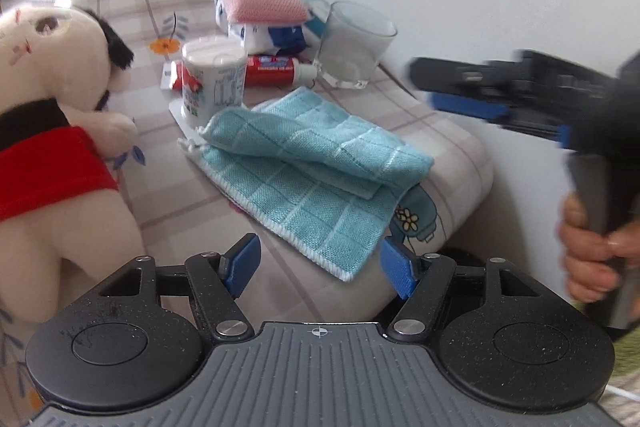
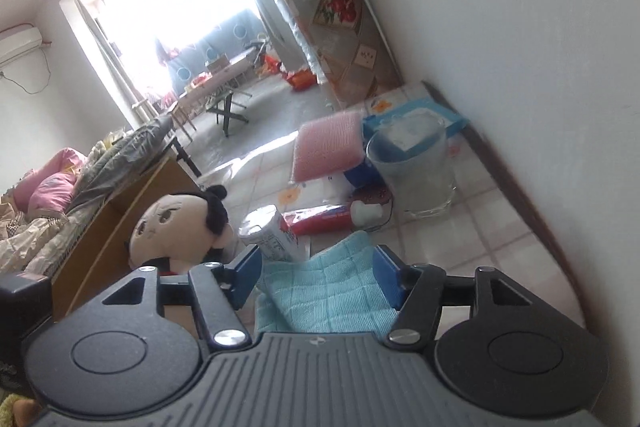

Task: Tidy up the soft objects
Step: 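Grasp the blue towel with the left tool while the right tool pinches its edge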

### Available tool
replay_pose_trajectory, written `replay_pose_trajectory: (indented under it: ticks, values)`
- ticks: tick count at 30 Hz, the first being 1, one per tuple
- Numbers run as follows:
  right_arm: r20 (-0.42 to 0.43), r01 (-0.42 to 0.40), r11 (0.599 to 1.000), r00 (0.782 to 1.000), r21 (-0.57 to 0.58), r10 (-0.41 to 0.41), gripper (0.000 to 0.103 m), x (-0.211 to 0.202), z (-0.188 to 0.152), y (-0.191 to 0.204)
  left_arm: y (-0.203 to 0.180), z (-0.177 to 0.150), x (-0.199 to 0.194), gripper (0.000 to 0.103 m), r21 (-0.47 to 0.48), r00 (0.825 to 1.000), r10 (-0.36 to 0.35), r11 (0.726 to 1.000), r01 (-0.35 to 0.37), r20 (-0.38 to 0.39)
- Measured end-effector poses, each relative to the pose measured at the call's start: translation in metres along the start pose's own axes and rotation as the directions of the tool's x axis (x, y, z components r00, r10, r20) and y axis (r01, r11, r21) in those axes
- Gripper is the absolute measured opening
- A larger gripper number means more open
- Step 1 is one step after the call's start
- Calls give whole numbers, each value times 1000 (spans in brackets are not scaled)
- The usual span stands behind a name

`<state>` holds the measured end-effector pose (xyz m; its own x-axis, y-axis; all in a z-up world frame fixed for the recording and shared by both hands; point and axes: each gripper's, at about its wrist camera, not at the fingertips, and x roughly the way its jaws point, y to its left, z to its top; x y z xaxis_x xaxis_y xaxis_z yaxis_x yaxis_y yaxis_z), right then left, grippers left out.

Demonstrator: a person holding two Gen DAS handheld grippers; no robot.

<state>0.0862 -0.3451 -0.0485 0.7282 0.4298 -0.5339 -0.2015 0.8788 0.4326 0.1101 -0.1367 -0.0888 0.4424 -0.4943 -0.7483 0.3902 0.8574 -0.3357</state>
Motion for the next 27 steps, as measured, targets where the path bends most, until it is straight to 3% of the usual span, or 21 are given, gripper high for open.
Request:
replay_pose_trajectory:
  ticks: [5,9,13,15,19,24,27]
  values:
    - [-84,46,999,995,4,-45,65,51,-3,-16,12,5,13,79,-73,998,-43,997,40,-37]
    - [-150,36,999,988,33,-30,65,70,-16,-26,23,9,15,83,-123,996,-77,990,72,-36]
    - [-195,-75,989,976,127,99,65,67,-20,-30,32,13,19,85,-158,992,-122,981,114,-40]
    - [-199,-90,985,973,150,119,63,66,-22,-31,33,16,21,85,-170,990,-132,978,123,-45]
    - [-227,-157,966,952,206,203,45,66,-29,-30,33,19,24,85,-178,990,-137,976,128,-43]
    - [-243,-229,941,926,248,289,31,65,-39,-24,29,17,22,85,-156,990,-137,979,130,-37]
    - [-246,-273,918,905,289,347,29,61,-46,-24,24,12,16,85,-131,987,-154,980,148,-43]
